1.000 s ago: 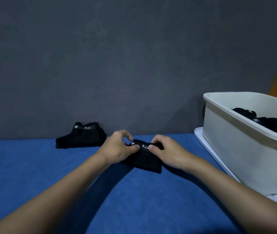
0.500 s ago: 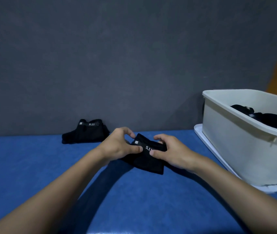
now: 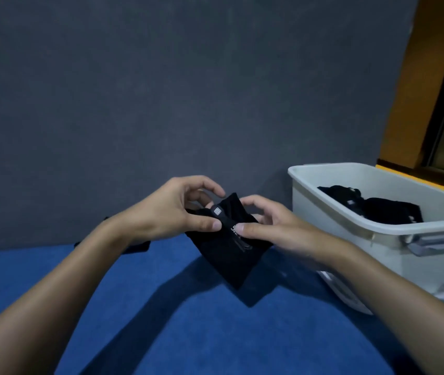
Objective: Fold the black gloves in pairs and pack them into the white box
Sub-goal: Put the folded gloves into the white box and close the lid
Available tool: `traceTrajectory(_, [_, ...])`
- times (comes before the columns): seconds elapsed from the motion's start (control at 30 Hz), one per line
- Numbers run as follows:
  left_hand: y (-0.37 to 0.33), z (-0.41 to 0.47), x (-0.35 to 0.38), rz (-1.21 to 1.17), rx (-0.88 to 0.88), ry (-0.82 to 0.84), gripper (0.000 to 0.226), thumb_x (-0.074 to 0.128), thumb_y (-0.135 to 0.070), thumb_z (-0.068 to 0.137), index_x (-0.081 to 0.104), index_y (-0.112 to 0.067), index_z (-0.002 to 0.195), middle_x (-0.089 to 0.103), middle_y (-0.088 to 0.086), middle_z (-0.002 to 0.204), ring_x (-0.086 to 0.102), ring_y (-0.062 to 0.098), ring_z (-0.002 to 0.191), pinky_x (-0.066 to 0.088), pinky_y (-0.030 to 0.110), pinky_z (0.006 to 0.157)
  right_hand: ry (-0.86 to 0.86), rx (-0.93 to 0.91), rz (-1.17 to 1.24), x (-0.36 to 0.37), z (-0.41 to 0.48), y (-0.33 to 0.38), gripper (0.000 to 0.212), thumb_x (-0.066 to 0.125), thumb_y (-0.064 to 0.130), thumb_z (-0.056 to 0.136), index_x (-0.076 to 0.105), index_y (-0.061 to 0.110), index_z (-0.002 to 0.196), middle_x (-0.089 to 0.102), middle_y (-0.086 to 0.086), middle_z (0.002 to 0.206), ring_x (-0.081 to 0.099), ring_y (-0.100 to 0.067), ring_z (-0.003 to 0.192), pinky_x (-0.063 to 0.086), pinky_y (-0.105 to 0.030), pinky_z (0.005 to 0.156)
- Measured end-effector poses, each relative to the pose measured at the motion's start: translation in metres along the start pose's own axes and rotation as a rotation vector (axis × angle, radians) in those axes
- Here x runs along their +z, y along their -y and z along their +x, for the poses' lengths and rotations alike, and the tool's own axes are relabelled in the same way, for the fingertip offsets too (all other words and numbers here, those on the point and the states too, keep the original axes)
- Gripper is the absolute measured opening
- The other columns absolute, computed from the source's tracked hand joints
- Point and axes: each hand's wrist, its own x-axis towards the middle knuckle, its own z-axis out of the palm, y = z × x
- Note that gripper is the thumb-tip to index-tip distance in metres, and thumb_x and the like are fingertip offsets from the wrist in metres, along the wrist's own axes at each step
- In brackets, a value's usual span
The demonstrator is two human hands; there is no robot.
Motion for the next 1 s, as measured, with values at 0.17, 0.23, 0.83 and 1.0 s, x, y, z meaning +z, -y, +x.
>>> traceTrajectory(0.17, [-0.035,0.015,-0.001,0.005,0.132,-0.066,0.050,0.083,-0.023,0.063,0.066,-0.018,0.109,0.070,0.007,0.095,0.066,0.013,0.089,0.053,0.023,0.080,-0.130,-0.169,-0.026,-0.006,-0.021,0.033,0.034,0.062,0.006,0.092,0.051,0.015,0.123,0.067,-0.025,0.094,0.063,-0.026,0.080,0.051,-0.042,0.075])
traceTrajectory(0.23, [-0.045,0.023,0.004,0.050,0.186,-0.198,0.053,0.087,-0.032,0.063,0.065,-0.025,0.111,0.068,0.003,0.108,0.066,0.010,0.099,0.052,0.019,0.081,-0.209,-0.249,-0.023,-0.011,-0.028,0.045,0.035,0.061,0.005,0.093,0.048,0.016,0.124,0.066,-0.031,0.099,0.063,-0.025,0.080,0.052,-0.042,0.075])
traceTrajectory(0.83, [-0.095,0.114,0.116,-0.377,0.152,-0.302,0.029,0.077,-0.004,0.083,0.062,-0.013,0.107,0.063,0.010,0.109,0.064,0.010,0.067,0.051,0.021,0.056,-0.679,-0.397,-0.363,-0.124,-0.064,0.061,0.023,0.069,0.011,0.087,0.067,0.024,0.105,0.066,0.014,0.101,0.064,-0.013,0.100,0.054,-0.040,0.091])
traceTrajectory(1.0, [-0.069,0.137,0.119,-0.029,0.088,-0.248,0.031,0.077,-0.024,0.084,0.060,-0.026,0.110,0.056,-0.001,0.113,0.057,0.014,0.091,0.050,0.027,0.075,-0.679,-0.194,-0.283,-0.158,-0.060,0.056,0.031,0.069,0.009,0.086,0.064,0.021,0.114,0.062,0.005,0.107,0.064,-0.011,0.095,0.053,-0.017,0.073])
